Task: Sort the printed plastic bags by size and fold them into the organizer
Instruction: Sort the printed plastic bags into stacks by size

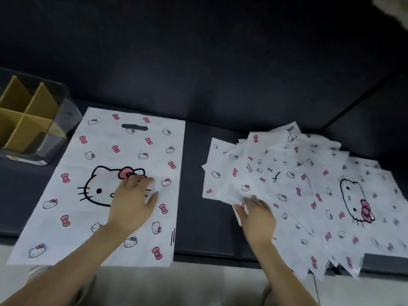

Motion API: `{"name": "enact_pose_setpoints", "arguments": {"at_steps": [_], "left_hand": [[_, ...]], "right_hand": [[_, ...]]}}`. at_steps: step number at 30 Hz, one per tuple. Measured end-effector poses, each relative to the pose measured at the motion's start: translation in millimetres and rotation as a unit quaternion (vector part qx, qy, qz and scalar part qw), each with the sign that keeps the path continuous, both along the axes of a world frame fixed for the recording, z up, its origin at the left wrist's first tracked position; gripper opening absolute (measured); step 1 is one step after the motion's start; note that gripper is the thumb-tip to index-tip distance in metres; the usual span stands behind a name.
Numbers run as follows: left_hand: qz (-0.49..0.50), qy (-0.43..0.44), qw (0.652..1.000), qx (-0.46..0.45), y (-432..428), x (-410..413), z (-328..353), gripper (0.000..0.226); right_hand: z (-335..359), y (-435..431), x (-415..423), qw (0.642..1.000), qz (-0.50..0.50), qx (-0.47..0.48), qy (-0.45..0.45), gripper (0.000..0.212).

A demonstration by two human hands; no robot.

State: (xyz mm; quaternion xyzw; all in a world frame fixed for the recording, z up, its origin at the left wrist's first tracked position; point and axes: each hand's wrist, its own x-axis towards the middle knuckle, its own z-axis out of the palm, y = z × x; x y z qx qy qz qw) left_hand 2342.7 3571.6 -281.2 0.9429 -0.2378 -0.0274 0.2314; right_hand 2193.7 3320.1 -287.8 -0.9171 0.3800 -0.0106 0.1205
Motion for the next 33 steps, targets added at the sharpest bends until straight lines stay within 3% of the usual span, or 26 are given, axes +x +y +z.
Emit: {"name": "enact_pose_setpoints", "arguments": {"at_steps": [3, 6, 8, 10, 15, 17, 19, 21, 22, 24, 25, 27, 30, 33], "left_hand": [[0.003, 0.133, 0.985, -0.108, -48.3, -30.7, 17.0, 0.018], [0.006, 0.309, 0.932, -0.192, -84.5, -53.1, 33.1, 0.009], [0.024, 0.401, 0.88, -0.254, -101.7, -61.7, 46.2, 0.015], [0.052, 0.461, 0.834, -0.298, -112.7, -65.2, 60.3, 0.031], [0.137, 0.516, 0.767, -0.356, -107.4, -49.7, 83.6, 0.048], [0.147, 0.501, 0.779, -0.346, -91.0, -41.5, 85.0, 0.032], [0.153, 0.448, 0.829, -0.297, -69.6, -34.7, 78.7, 0.016], [0.162, 0.385, 0.88, -0.227, -44.7, -27.8, 69.5, 0.012], [0.175, 0.366, 0.891, -0.202, -31.6, -25.1, 68.7, 0.018], [0.21, 0.344, 0.897, -0.18, -1.1, -17.9, 66.3, 0.045], [0.218, 0.333, 0.904, -0.159, 15.6, -13.7, 64.5, 0.055], [0.22, 0.318, 0.915, -0.111, 46.6, -8.3, 57.5, 0.061], [0.211, 0.321, 0.921, -0.06, 75.5, -9.1, 46.5, 0.065], [0.192, 0.303, 0.931, -0.063, 82.4, -13.4, 41.4, 0.063]], "right_hand": [[15.1, -4.1, -4.5, 0.996, -0.059, 0.05, -0.042, 0.042], [35.3, -10.8, -2.3, 0.963, -0.126, 0.198, -0.133, 0.049], [51.2, -11.3, 1.4, 0.932, -0.142, 0.272, -0.194, 0.06], [68.4, -6.4, 6.5, 0.905, -0.145, 0.33, -0.225, 0.056], [103.0, 40.2, 19.5, 0.88, -0.024, 0.43, -0.202, 0.048], [104.2, 63.4, 20.6, 0.867, 0.04, 0.474, -0.149, 0.045], [101.0, 79.3, 18.4, 0.838, 0.09, 0.532, -0.078, 0.046], [92.4, 80.5, 14.9, 0.836, 0.081, 0.541, -0.033, 0.041], [83.8, 74.8, 13.6, 0.865, 0.056, 0.497, -0.04, 0.036], [63.4, 58.7, 10.1, 0.957, 0.002, 0.289, -0.031, 0.031], [54.7, 52.1, 8.2, 0.982, -0.019, 0.189, 0.005, 0.045], [37.3, 47.4, 8.1, 0.991, -0.03, 0.094, 0.089, 0.072], [24.7, 59.0, 18.0, 0.989, -0.035, 0.087, 0.116, 0.082], [19.9, 63.4, 25.9, 0.983, -0.07, 0.166, 0.026, 0.064]]}}
